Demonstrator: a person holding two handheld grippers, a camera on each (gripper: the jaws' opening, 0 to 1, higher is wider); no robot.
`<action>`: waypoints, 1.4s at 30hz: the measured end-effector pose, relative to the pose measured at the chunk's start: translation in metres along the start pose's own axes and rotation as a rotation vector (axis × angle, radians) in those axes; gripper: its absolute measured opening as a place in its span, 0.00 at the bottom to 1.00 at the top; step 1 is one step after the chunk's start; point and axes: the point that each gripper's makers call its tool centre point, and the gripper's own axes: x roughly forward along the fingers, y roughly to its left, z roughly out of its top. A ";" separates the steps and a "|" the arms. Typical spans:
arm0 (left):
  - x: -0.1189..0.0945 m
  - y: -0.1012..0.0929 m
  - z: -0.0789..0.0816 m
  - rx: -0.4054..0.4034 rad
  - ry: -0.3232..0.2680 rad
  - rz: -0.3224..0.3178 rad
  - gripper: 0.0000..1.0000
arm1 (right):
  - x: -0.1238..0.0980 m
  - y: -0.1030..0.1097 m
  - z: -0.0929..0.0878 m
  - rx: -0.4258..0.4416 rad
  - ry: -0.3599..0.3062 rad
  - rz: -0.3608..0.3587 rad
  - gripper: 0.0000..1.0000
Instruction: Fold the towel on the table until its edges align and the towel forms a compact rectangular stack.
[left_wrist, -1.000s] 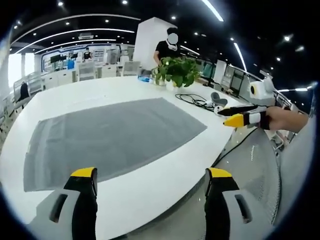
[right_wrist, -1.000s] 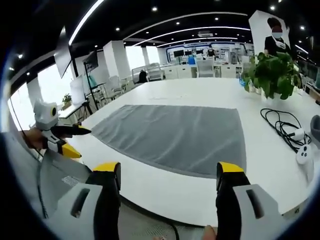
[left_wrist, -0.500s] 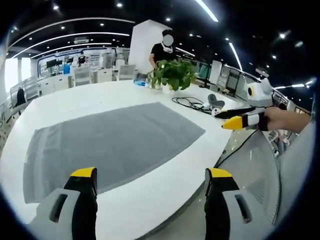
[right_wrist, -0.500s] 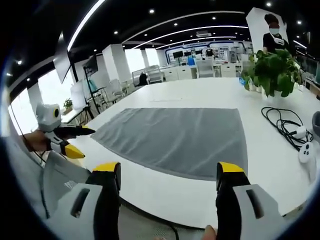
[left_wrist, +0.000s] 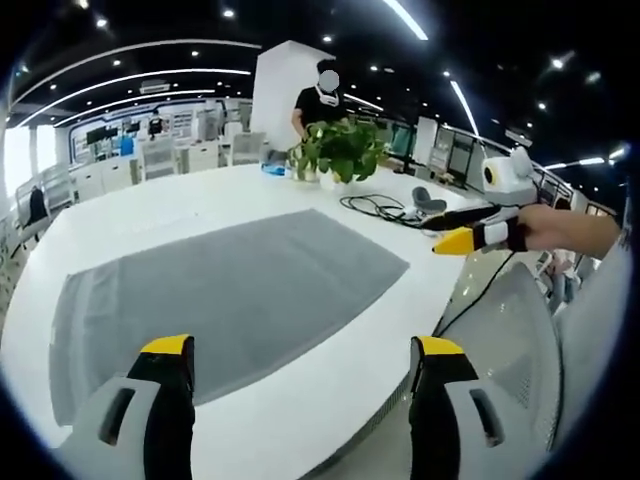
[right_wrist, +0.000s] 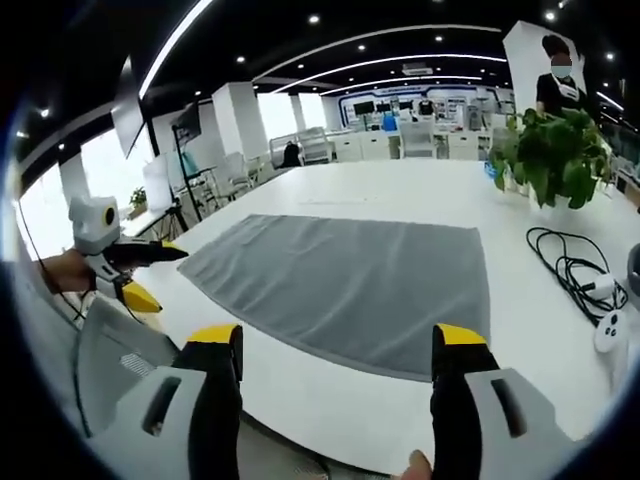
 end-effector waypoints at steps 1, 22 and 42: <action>0.001 -0.001 0.001 0.003 0.000 -0.006 0.91 | 0.000 -0.002 0.001 -0.003 -0.001 0.000 0.78; 0.032 -0.042 0.032 0.066 -0.016 -0.160 0.90 | 0.000 -0.030 0.015 -0.030 -0.009 -0.032 0.77; 0.066 -0.076 0.041 0.112 -0.007 -0.241 0.83 | 0.004 -0.057 0.018 -0.038 0.018 -0.041 0.75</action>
